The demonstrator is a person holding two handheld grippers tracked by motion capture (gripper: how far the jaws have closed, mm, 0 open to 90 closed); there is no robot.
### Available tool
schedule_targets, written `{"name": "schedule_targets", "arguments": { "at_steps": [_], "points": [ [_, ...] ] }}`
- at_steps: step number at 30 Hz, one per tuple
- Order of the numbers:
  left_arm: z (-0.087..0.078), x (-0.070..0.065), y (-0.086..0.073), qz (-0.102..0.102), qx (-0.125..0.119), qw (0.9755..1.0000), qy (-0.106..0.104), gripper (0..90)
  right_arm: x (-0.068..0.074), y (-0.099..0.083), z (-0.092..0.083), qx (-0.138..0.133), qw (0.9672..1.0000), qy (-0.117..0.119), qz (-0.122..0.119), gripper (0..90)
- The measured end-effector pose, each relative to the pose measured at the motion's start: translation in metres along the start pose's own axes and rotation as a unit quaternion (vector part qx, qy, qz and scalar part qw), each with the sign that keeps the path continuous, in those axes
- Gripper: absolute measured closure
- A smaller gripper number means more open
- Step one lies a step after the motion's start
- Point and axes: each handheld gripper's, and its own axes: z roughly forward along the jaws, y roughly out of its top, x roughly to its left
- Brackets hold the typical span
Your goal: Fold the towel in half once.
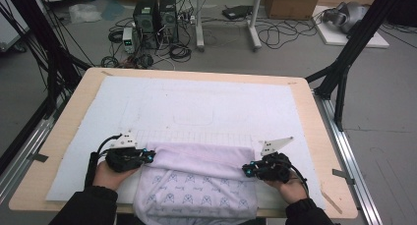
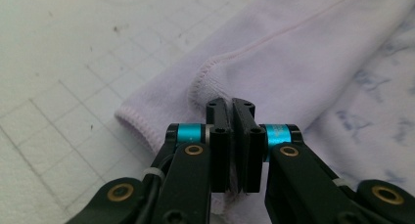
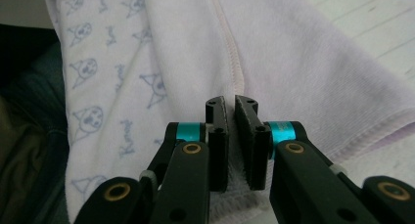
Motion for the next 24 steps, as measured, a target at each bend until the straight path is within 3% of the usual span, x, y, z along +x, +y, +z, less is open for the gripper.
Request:
{"name": "schedule_targets", "arguments": {
  "at_steps": [5, 9, 11, 13, 15, 19, 22, 24],
  "points": [
    [-0.024, -0.011, 0.002, 0.010, -0.033, 0.9994, -0.003, 85.5, 0.013, 0.009, -0.014, -0.031, 0.9993, 0.004, -0.022, 83.8],
    [-0.041, -0.027, -0.014, 0.011, -0.029, 0.9993, -0.019, 85.1, 0.032, 0.006, -0.022, -0.037, 0.9983, 0.022, -0.039, 83.3],
    [-0.047, -0.035, -0.023, 0.013, -0.023, 0.9992, -0.029, 84.3, 0.046, -0.002, -0.026, -0.025, 0.9980, 0.037, -0.045, 81.6],
    [-0.054, -0.041, -0.031, 0.010, -0.015, 0.9987, -0.047, 74.9, 0.057, -0.012, -0.029, -0.023, 0.9976, 0.046, -0.047, 74.9],
    [-0.059, -0.044, -0.035, 0.007, -0.010, 0.9980, -0.062, 65.2, 0.062, -0.017, -0.033, -0.030, 0.9978, 0.035, -0.047, 71.3],
    [-0.061, -0.039, -0.031, 0.004, -0.016, 0.9982, -0.057, 58.5, 0.051, -0.015, -0.042, -0.054, 0.9980, 0.024, -0.022, 61.7],
    [-0.054, -0.030, -0.022, 0.002, -0.030, 0.9981, -0.053, 58.2, 0.035, -0.007, -0.037, -0.049, 0.9986, 0.003, -0.017, 59.0],
    [-0.044, -0.021, -0.015, -0.005, -0.030, 0.9989, -0.036, 58.1, 0.021, -0.002, -0.032, -0.041, 0.9990, -0.015, -0.009, 56.7]
  ]
}}
